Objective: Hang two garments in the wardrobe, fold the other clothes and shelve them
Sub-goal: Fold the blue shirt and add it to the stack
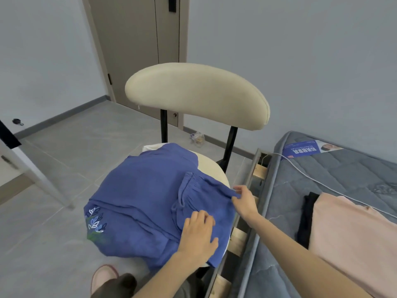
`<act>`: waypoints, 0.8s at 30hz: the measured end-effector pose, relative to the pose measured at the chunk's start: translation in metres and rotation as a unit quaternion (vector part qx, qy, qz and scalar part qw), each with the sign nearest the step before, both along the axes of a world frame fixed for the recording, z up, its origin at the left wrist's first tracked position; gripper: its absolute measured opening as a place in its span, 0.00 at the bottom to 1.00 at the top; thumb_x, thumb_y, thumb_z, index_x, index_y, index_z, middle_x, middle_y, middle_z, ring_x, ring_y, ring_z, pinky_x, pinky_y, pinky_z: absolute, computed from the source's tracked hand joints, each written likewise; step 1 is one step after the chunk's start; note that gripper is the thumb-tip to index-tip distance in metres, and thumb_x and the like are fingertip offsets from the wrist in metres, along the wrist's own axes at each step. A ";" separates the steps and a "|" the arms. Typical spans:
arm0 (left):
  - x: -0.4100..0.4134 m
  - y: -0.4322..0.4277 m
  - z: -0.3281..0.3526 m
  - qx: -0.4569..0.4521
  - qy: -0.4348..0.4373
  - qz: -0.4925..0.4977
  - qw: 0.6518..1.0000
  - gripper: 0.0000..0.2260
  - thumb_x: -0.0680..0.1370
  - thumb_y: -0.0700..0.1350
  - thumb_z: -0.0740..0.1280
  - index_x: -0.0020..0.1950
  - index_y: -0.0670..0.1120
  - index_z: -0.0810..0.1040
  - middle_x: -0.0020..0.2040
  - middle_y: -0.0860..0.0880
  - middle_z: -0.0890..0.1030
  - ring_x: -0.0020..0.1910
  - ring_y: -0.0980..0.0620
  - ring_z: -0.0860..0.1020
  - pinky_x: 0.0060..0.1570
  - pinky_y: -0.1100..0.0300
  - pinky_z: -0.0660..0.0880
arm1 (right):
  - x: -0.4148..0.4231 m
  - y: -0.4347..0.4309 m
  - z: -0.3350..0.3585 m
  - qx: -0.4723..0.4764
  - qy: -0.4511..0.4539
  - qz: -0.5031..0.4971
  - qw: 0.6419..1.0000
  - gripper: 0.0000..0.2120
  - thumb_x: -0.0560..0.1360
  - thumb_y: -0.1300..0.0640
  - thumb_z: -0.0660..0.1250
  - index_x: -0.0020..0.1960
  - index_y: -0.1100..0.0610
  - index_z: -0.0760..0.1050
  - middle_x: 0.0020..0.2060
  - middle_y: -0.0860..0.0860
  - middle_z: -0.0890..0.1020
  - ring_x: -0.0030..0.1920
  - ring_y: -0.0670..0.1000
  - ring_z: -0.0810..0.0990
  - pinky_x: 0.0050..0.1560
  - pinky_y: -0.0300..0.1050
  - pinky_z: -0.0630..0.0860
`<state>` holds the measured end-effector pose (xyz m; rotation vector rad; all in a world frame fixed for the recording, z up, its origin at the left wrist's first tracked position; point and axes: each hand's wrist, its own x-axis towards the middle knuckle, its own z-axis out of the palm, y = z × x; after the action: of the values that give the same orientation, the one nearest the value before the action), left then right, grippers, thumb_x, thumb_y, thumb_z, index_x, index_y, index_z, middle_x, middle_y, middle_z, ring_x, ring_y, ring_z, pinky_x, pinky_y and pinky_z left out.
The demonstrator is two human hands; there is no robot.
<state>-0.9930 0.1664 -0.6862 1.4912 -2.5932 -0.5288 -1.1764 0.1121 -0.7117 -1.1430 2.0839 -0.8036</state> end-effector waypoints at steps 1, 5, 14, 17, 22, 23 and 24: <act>-0.006 0.004 -0.008 0.020 -0.029 -0.021 0.999 0.22 0.79 0.55 0.60 0.70 0.48 0.63 0.74 0.48 0.58 0.74 0.47 0.55 0.71 0.54 0.54 | -0.004 0.004 -0.003 0.015 -0.022 -0.022 0.999 0.16 0.77 0.64 0.60 0.64 0.60 0.67 0.56 0.55 0.73 0.49 0.50 0.72 0.46 0.43 0.71; -0.014 0.017 -0.040 0.055 -0.146 -0.062 0.986 0.44 0.75 0.62 0.63 0.78 0.48 0.38 0.75 0.41 0.30 0.74 0.40 0.31 0.70 0.40 0.33 | -0.009 0.011 -0.010 0.113 -0.118 -0.070 0.984 0.11 0.79 0.58 0.60 0.57 0.64 0.73 0.45 0.59 0.75 0.41 0.54 0.75 0.46 0.52 0.75; -0.009 0.022 -0.066 -0.024 -0.216 -0.090 0.972 0.47 0.77 0.58 0.64 0.72 0.47 0.26 0.64 0.36 0.20 0.66 0.34 0.25 0.65 0.32 0.32 | -0.004 -0.003 -0.026 0.066 -0.330 -0.196 0.921 0.07 0.79 0.56 0.64 0.44 0.57 0.75 0.40 0.50 0.79 0.38 0.50 0.77 0.33 0.42 0.73; -0.005 0.021 -0.068 -0.030 -0.201 -0.106 0.973 0.41 0.79 0.59 0.58 0.74 0.49 0.29 0.66 0.36 0.21 0.66 0.34 0.24 0.64 0.32 0.31 | -0.005 -0.009 -0.029 0.030 -0.358 -0.232 0.904 0.08 0.79 0.57 0.64 0.41 0.55 0.74 0.38 0.50 0.79 0.37 0.50 0.77 0.33 0.42 0.74; 0.001 0.018 -0.071 -0.026 -0.177 -0.122 0.976 0.33 0.82 0.56 0.53 0.72 0.55 0.27 0.69 0.38 0.25 0.70 0.33 0.29 0.67 0.33 0.34 | -0.014 -0.022 -0.021 -0.019 -0.368 -0.269 0.890 0.04 0.78 0.58 0.64 0.51 0.56 0.77 0.39 0.51 0.78 0.36 0.48 0.73 0.37 0.41 0.72; 0.003 0.018 -0.071 -0.025 -0.172 -0.128 0.976 0.33 0.82 0.55 0.52 0.71 0.56 0.26 0.68 0.40 0.24 0.72 0.33 0.31 0.67 0.33 0.35 | -0.017 -0.024 -0.019 -0.024 -0.368 -0.269 0.890 0.07 0.79 0.58 0.63 0.55 0.54 0.78 0.40 0.51 0.78 0.36 0.48 0.72 0.37 0.40 0.72; 0.004 0.018 -0.072 -0.023 -0.168 -0.134 0.976 0.32 0.82 0.55 0.52 0.71 0.57 0.26 0.68 0.41 0.24 0.73 0.34 0.32 0.68 0.33 0.36 | -0.019 -0.025 -0.016 -0.027 -0.373 -0.262 0.890 0.11 0.79 0.58 0.63 0.61 0.51 0.76 0.41 0.51 0.78 0.36 0.48 0.71 0.38 0.40 0.71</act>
<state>-0.9886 0.1846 -0.7578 1.3214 -3.0699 -0.2533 -1.1950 0.0871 -0.7281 -0.1786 1.6869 -1.3059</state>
